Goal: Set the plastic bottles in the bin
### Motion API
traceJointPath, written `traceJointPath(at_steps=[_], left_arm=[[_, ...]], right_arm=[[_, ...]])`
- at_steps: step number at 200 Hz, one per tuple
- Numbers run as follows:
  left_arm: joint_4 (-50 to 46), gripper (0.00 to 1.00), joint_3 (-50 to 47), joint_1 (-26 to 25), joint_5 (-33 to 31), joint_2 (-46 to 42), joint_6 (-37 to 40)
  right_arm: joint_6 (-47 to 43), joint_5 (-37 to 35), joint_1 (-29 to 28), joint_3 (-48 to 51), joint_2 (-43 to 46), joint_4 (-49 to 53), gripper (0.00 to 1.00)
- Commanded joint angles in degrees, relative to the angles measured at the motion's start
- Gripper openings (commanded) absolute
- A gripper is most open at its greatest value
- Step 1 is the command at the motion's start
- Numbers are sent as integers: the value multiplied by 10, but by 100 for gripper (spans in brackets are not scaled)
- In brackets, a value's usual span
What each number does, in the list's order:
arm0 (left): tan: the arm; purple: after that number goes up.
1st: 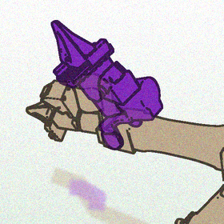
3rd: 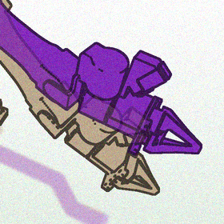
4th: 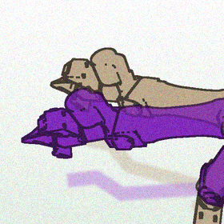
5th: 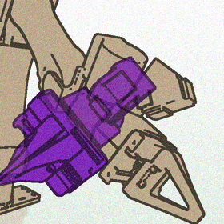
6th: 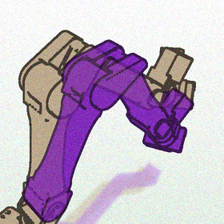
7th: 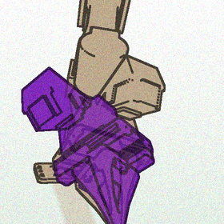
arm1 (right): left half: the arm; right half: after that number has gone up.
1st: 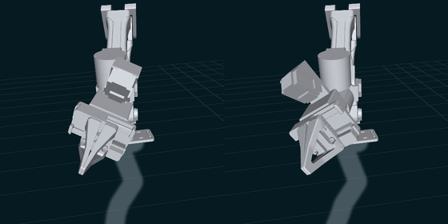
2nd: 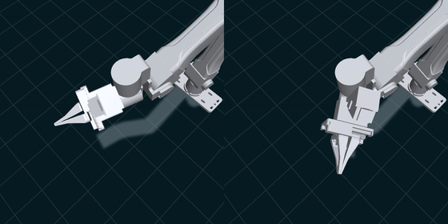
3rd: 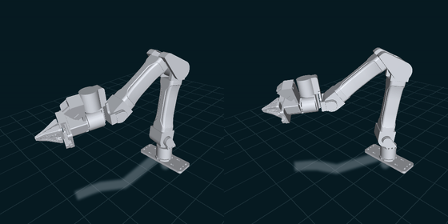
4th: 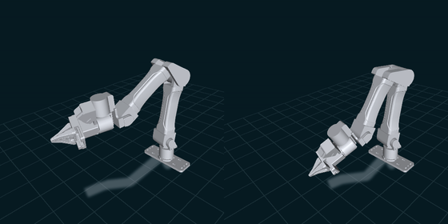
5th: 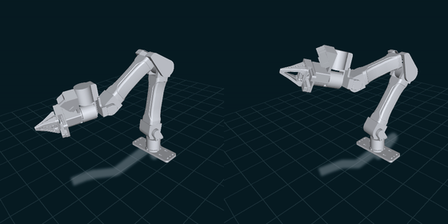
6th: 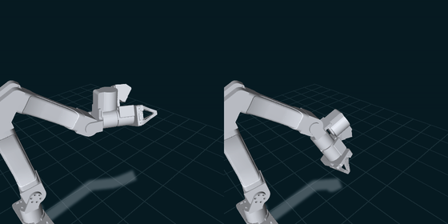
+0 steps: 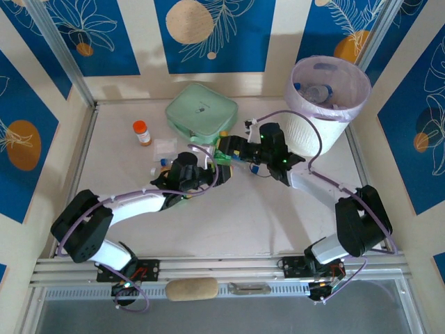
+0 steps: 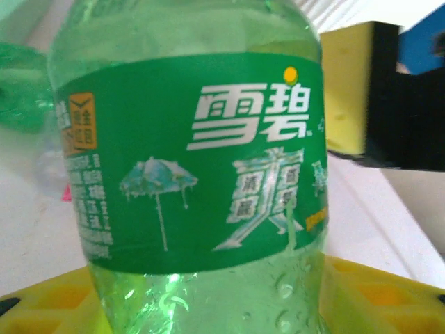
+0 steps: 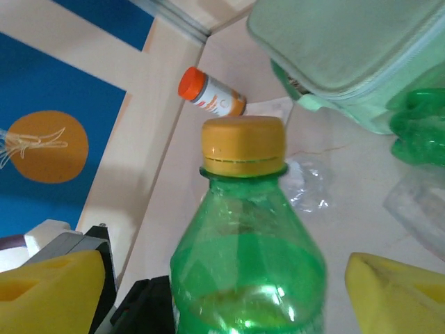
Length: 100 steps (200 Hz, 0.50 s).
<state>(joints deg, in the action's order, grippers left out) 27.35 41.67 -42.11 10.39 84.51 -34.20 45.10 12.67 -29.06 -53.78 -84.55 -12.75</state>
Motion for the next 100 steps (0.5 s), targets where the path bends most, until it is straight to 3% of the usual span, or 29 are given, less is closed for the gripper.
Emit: traceJointPath(at_steps=[1, 51, 100], left_arm=[[58, 59, -17, 4, 45, -9, -3], [37, 60, -19, 5, 34, -32, 20], [31, 61, -22, 7, 17, -37, 21]], right_arm=[[-5, 29, -5, -23, -19, -10, 84], [-3, 42, -17, -34, -44, -13, 71], [-10, 42, -26, -41, -47, 4, 70]])
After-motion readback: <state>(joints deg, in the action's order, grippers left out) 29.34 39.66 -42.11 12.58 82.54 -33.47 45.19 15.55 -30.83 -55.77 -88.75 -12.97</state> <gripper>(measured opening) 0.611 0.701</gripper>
